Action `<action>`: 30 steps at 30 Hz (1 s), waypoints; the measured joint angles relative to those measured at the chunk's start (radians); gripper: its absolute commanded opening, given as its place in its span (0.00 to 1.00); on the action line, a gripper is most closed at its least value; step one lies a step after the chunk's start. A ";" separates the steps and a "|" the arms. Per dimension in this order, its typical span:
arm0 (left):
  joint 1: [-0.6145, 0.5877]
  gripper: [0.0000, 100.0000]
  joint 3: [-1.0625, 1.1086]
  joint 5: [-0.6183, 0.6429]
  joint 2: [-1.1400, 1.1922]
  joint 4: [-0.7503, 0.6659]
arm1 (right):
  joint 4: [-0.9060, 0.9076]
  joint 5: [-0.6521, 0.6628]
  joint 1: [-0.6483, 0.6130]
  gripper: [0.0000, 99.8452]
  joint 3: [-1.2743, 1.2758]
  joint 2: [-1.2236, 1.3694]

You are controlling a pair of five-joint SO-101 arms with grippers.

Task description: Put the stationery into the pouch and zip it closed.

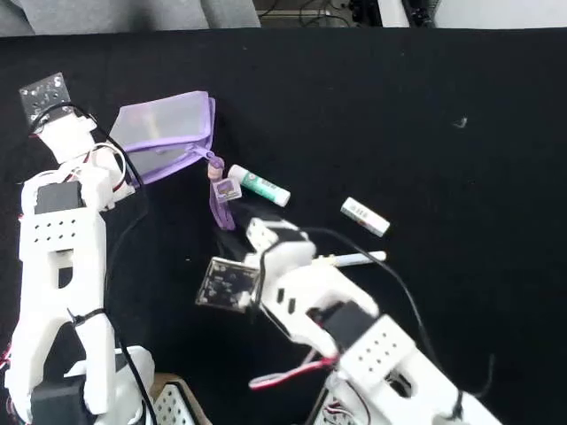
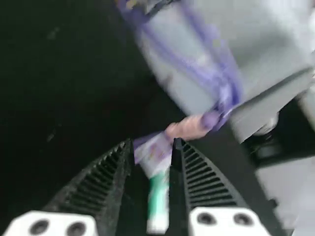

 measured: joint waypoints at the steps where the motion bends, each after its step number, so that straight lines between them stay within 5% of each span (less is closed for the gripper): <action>1: 0.000 0.03 0.000 0.000 0.000 0.000 | 0.068 0.014 0.000 0.13 0.000 -0.034; 5: -0.012 0.03 0.000 0.000 0.000 0.000 | 0.244 0.074 0.041 0.13 0.000 -0.094; 14: -0.163 0.03 0.002 -0.002 0.002 0.000 | 0.264 0.224 0.149 0.13 0.049 0.015; 30: -0.170 0.03 0.002 -0.003 0.003 0.000 | 0.153 0.253 0.241 0.13 -0.245 0.778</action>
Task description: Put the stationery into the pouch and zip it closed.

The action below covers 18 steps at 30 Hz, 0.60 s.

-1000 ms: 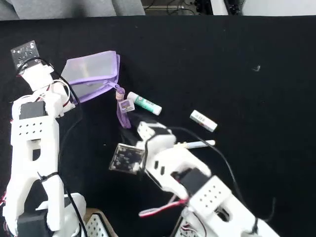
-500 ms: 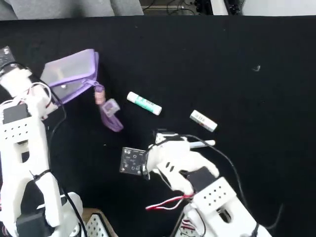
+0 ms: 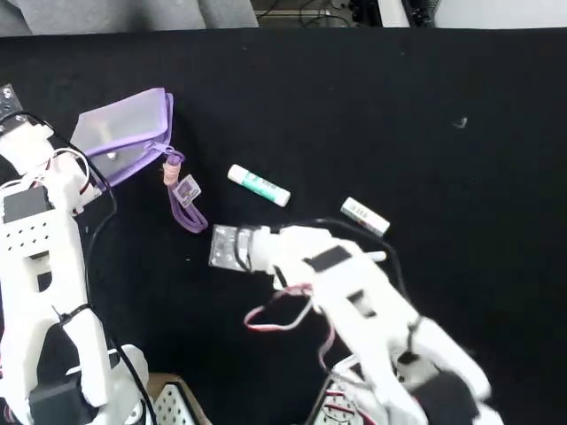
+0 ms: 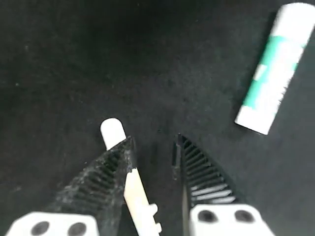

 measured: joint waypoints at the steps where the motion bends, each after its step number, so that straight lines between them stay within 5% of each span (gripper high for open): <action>1: 0.000 0.03 0.000 0.000 0.000 0.000 | -0.003 0.012 0.000 0.13 -0.020 0.038; 18: -0.002 0.03 0.000 0.000 0.000 0.000 | 0.192 0.055 0.038 0.13 -0.170 0.035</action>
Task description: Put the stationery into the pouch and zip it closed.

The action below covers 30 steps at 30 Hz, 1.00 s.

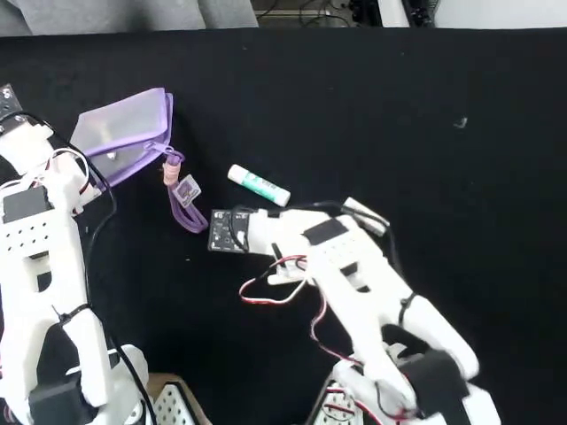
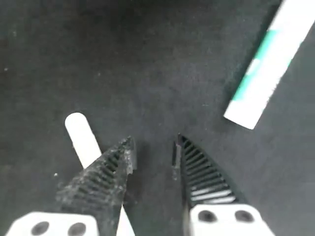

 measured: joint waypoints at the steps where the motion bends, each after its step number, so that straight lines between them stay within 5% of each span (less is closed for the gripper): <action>1: 0.000 0.03 0.000 0.000 0.000 0.000 | 0.023 0.000 -0.002 0.13 0.000 -0.018; 20: 0.000 0.03 0.000 0.000 0.000 0.000 | 0.143 0.044 -0.038 0.13 -0.008 0.141; 25: 0.000 0.03 0.000 0.000 0.000 0.000 | 0.144 0.044 -0.037 0.01 -0.110 0.273; 30: 0.000 0.03 0.000 0.000 0.000 0.000 | 0.155 0.044 -0.017 0.01 -0.189 0.353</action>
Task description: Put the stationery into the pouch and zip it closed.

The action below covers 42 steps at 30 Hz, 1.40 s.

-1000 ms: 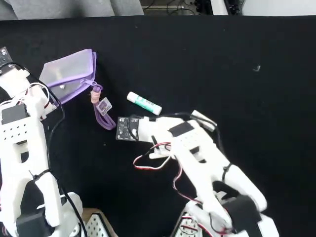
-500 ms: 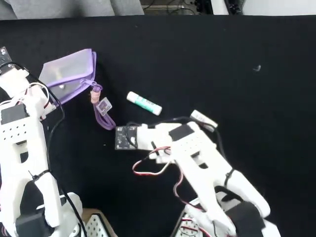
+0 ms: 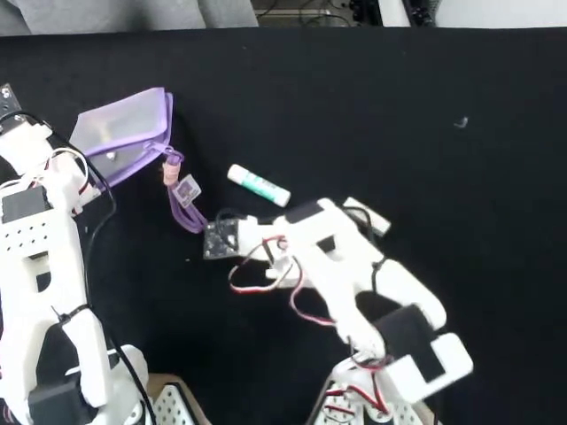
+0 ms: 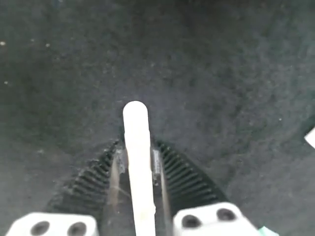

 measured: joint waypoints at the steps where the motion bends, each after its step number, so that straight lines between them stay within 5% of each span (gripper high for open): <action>1: 0.000 0.03 0.000 0.000 0.000 0.000 | 0.003 0.000 0.005 0.01 -0.006 0.003; 16: 0.000 0.03 -0.005 0.000 0.000 0.005 | 0.041 -0.114 0.037 0.01 -0.005 -0.473; 26: 0.086 0.03 -0.095 -0.002 0.000 0.186 | 0.041 -0.229 0.037 0.01 -0.005 -0.879; 36: 0.190 0.03 -0.110 -0.020 0.000 0.255 | -0.163 -0.482 0.037 0.01 0.014 -1.108; 42: 0.261 0.03 -0.110 -0.060 0.000 0.255 | -0.453 -0.605 0.015 0.01 0.222 -1.212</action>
